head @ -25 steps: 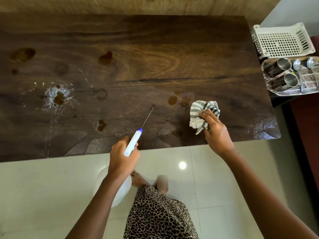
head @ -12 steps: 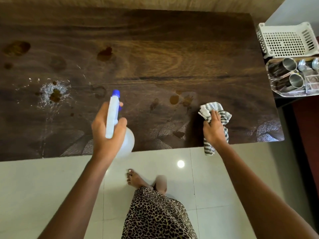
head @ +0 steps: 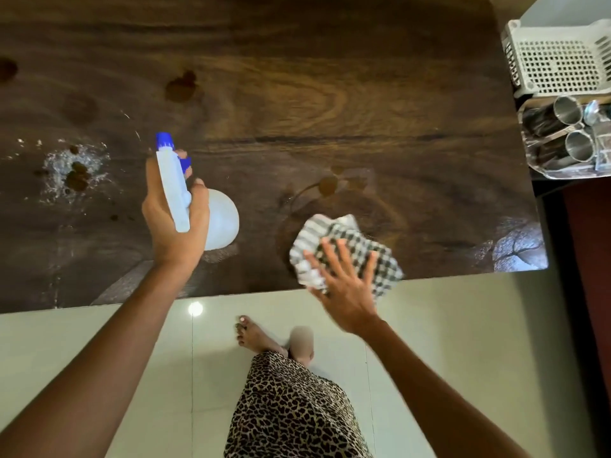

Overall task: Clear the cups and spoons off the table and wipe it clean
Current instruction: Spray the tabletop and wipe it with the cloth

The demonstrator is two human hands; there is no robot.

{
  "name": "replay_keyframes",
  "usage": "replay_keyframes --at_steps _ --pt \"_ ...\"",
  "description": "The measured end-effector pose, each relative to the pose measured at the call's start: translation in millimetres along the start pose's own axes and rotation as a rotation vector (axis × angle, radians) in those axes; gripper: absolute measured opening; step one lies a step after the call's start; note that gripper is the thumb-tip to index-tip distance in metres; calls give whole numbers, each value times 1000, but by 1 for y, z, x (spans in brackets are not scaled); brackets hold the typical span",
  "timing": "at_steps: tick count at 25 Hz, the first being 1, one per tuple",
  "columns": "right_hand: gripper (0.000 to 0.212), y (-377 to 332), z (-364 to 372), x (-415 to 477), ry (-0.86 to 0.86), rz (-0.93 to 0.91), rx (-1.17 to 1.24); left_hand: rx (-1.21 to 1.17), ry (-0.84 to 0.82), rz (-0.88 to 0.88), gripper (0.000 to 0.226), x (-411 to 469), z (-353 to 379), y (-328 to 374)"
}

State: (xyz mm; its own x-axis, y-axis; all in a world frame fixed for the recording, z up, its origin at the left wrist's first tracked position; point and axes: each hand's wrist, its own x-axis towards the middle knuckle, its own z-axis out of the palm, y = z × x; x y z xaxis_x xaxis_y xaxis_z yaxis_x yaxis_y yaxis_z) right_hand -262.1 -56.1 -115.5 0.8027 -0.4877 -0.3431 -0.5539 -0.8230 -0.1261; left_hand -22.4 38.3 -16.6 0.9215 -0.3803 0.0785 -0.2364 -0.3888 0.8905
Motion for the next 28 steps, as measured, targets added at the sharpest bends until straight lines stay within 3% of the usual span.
replay_keyframes --at_steps 3,5,7,9,12,14,17,20,22,25,28 --pt "60 60 -18 18 -7 357 140 -11 -2 -23 55 4 3 -12" --pt "60 65 -36 62 20 484 197 -26 38 7 51 6 7 -14" --pt "59 41 -50 115 38 420 186 -66 73 61 47 6 10 -14" --pt "58 6 -52 143 1 219 107 -76 81 76 43 9 12 -18" --pt "60 -29 -35 104 -68 -173 -101 -55 62 59 35 8 12 -25" --pt "60 -14 -18 54 -49 -305 -146 -41 58 81 28 5 13 -27" --pt "57 46 -21 43 15 -132 -74 -43 42 108 24 8 14 -28" --pt "57 67 -57 128 61 257 104 -39 32 93 27 10 17 -29" --pt "58 47 -81 195 60 336 177 -58 45 78 29 7 18 -34" --pt "58 -9 -85 243 14 114 82 -82 53 75 40 7 18 -36" --pt "56 -44 -60 202 7 -180 -126 -28 59 85 45 9 16 -30"
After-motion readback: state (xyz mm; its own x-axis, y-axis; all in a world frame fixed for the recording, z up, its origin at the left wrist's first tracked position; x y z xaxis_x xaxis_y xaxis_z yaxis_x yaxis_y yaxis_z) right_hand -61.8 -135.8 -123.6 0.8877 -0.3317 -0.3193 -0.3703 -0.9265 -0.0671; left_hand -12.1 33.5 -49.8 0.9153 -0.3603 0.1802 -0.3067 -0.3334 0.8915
